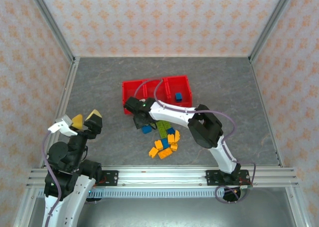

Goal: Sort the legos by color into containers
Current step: Pick up the lego from the center of the table.

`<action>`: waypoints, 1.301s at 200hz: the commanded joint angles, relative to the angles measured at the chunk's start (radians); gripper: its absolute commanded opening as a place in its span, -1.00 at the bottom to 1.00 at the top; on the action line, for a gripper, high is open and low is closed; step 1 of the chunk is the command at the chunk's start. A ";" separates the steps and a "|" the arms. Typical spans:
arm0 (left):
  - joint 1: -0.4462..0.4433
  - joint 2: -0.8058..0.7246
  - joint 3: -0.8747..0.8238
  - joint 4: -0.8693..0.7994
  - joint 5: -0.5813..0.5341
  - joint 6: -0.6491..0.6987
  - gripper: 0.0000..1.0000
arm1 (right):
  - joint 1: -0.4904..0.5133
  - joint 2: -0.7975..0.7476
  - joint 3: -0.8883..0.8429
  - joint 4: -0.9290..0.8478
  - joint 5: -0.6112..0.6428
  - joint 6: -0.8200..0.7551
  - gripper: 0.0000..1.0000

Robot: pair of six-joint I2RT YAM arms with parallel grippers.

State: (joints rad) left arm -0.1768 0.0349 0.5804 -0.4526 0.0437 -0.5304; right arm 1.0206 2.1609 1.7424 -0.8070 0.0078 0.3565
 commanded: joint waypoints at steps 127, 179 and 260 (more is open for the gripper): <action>-0.006 0.001 -0.013 0.045 0.012 0.006 0.98 | 0.029 0.055 0.049 0.047 0.004 -0.014 0.05; -0.005 0.004 -0.014 0.047 0.012 0.006 0.98 | 0.029 0.087 0.064 0.063 0.018 -0.019 -0.08; -0.005 0.012 -0.019 0.053 0.013 0.004 0.98 | 0.027 0.008 0.056 0.072 0.068 -0.033 -0.44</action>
State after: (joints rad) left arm -0.1768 0.0353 0.5655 -0.4374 0.0437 -0.5304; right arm 1.0466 2.2349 1.7805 -0.7403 0.0109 0.3290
